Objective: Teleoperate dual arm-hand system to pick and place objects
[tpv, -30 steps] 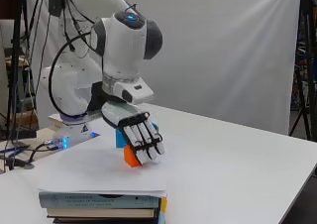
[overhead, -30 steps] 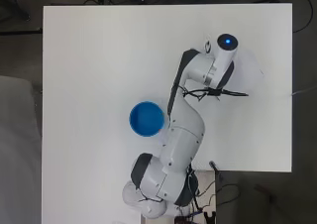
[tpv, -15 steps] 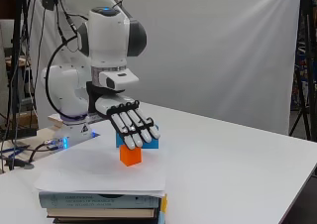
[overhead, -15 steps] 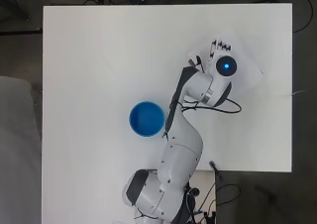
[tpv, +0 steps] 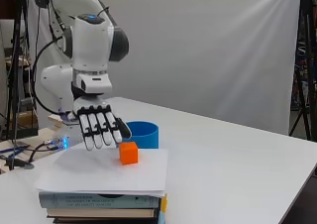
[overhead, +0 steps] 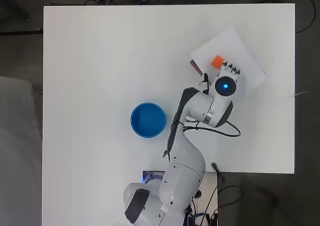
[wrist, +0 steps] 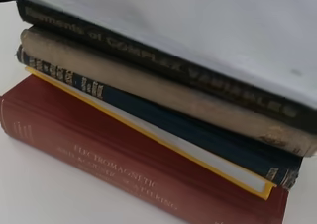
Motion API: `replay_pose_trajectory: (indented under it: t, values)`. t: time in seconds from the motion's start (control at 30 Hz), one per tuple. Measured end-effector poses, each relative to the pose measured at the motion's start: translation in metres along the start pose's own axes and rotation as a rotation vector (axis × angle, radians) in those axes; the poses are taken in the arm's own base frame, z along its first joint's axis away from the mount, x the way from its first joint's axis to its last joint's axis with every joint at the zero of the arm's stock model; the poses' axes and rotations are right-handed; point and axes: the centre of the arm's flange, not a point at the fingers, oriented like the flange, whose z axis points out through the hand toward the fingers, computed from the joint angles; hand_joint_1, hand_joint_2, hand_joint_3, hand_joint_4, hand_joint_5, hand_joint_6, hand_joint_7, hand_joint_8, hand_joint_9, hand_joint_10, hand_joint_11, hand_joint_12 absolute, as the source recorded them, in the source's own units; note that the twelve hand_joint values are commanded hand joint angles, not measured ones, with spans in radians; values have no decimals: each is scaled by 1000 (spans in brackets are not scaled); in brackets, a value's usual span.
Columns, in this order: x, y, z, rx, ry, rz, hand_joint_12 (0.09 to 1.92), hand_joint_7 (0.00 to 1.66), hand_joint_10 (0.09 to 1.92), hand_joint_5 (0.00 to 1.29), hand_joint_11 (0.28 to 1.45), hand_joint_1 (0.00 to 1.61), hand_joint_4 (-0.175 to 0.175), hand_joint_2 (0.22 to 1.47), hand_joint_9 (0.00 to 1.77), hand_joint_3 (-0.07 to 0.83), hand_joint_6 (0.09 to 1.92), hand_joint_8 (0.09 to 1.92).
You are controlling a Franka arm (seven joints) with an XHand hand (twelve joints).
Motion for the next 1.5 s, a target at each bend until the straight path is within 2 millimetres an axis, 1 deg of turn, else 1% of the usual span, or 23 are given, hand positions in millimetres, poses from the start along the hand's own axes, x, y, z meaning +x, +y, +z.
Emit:
replay_pose_trajectory:
  t: [0.1,0.13,0.23,0.27,0.3,0.4,0.53,0.63,0.73,0.83,0.9,0.97,1.03,1.13,1.17,1.2,1.23,1.27,1.3,1.33,1.37,1.4,1.5]
  values:
    - [2,11,-7,7,-4,14,87,380,87,320,490,347,0,1041,476,0,87,87]
    - [4,12,-2,21,-6,11,87,408,87,331,500,352,3,1040,498,0,87,87]
    - [9,13,24,87,-28,6,87,445,87,342,517,376,12,1038,524,-1,87,87]
    - [10,14,28,99,-36,11,87,454,87,342,519,386,14,1038,530,-1,87,87]
    - [11,17,27,99,-43,17,87,463,87,342,520,393,15,1038,535,-1,87,87]
    - [16,22,5,73,-55,7,87,475,87,337,521,396,21,1036,540,-2,87,87]
    - [40,15,-25,74,-49,-30,87,475,87,332,516,388,26,1038,534,0,87,87]
    - [46,9,-32,93,-62,-42,87,477,87,332,512,386,28,1040,531,1,87,87]
    - [49,9,-39,106,-62,-41,87,479,87,334,511,389,31,1042,530,1,87,87]
    - [52,12,-38,125,-74,-35,87,467,87,329,511,397,35,1044,523,2,87,87]
    - [53,12,-33,135,-87,-35,87,425,87,299,495,396,31,1045,486,2,87,87]
    - [57,13,-35,133,-96,-40,87,397,87,276,481,393,27,1047,457,2,87,87]
    - [64,14,-37,133,-105,-44,87,385,87,259,472,390,23,1048,443,2,87,87]
    - [78,19,-30,141,-122,-57,87,387,87,250,463,388,16,1045,444,0,87,87]
    - [84,21,-27,145,-128,-63,87,427,87,322,469,441,26,1055,481,1,87,87]
    - [88,23,-25,148,-132,-68,87,579,87,505,564,709,15,1110,681,6,506,397]
    - [92,24,-24,153,-132,-76,434,742,556,651,653,850,58,1148,888,3,851,843]
    - [93,25,-23,161,-126,-87,965,913,1128,742,772,914,108,1168,1100,1,1044,1310]
    - [92,26,-22,173,-113,-96,1344,1031,1505,784,861,940,140,1180,1249,1,1156,1612]
    - [89,26,-20,188,-101,-103,1565,1098,1715,801,914,948,158,1189,1336,2,1221,1778]
    - [86,26,-16,204,-94,-107,1681,1133,1823,806,943,950,168,1195,1381,2,1255,1864]
    - [78,25,-13,220,-89,-106,1739,1152,1875,806,958,950,172,1198,1404,3,1271,1905]
    - [48,27,-18,257,-34,-107,1776,1154,1917,799,963,944,175,1204,1406,3,1288,1920]
